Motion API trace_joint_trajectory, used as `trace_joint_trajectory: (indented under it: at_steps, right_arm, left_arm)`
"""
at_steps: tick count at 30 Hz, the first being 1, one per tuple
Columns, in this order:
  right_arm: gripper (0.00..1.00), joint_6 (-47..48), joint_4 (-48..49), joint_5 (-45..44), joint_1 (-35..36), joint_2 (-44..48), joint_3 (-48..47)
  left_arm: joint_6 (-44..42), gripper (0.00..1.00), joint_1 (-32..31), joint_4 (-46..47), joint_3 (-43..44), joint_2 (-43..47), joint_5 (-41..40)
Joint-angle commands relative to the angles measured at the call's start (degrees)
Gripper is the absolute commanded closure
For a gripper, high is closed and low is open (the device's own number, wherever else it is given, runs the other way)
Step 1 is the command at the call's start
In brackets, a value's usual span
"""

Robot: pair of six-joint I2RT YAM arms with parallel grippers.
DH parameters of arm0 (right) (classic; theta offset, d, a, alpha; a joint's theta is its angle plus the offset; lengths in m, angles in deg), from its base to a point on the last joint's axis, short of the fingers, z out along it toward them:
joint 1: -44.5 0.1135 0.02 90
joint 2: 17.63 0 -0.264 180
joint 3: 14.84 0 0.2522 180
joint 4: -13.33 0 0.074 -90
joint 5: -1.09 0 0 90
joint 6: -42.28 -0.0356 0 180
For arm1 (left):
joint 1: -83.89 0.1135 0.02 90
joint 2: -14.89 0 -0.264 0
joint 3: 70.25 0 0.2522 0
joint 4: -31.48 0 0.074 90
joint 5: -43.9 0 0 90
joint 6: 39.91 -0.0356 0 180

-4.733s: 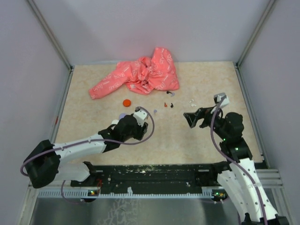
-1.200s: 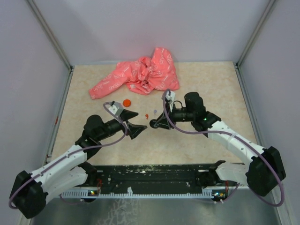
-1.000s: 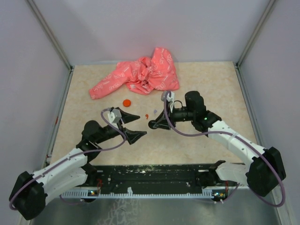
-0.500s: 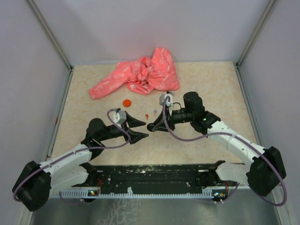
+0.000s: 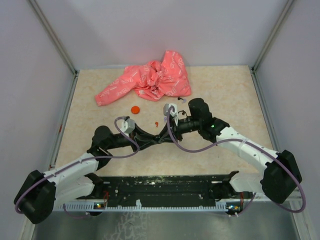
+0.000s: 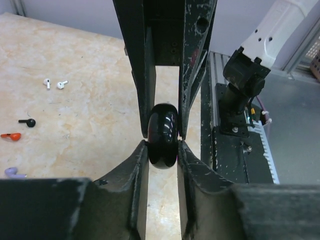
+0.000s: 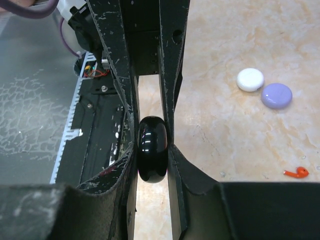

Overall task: Insert the wireless bluetooth earbuds into the charging case
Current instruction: Adjust the charging case.

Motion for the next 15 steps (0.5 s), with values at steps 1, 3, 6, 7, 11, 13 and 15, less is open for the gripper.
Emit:
trace_joint_trajectory:
  at_steps: [1, 3, 6, 7, 11, 13, 15]
  right_arm:
    - [1.00, 2.5, 0.1, 1.1, 1.0, -0.7, -4.3]
    - [1.00, 2.7, -0.2, 1.1, 1.1, -0.8, -4.5]
    - [0.95, 2.9, -0.8, 1.2, 1.2, -0.4, -4.4]
    - [0.92, 3.5, -1.6, 1.0, 1.1, -0.1, -4.4]
    - [0.83, 4.8, -4.0, -1.0, 1.0, 1.8, -4.0]
    - [0.79, 4.8, -4.1, -1.4, 1.0, 2.5, -3.7]
    - [0.79, 4.8, -4.4, -1.4, 1.0, 2.9, -3.7]
  left_arm:
    - [0.4, 0.78, 0.2, 2.5, 1.4, -0.5, 2.4]
    - [0.5, 0.89, 0.3, 2.5, 1.4, -0.5, 2.7]
    - [0.4, 1.00, 0.3, 2.4, 1.1, -0.2, 2.5]
    - [0.4, 1.00, 0.3, 2.4, 0.8, 0.1, 2.1]
    - [1.2, 1.00, 0.3, 3.0, -0.2, 1.2, 0.7]
    - [2.0, 1.00, 0.4, 4.1, -0.9, 1.7, 0.0]
    - [3.0, 1.00, 0.4, 5.6, -1.8, 2.2, -1.0]
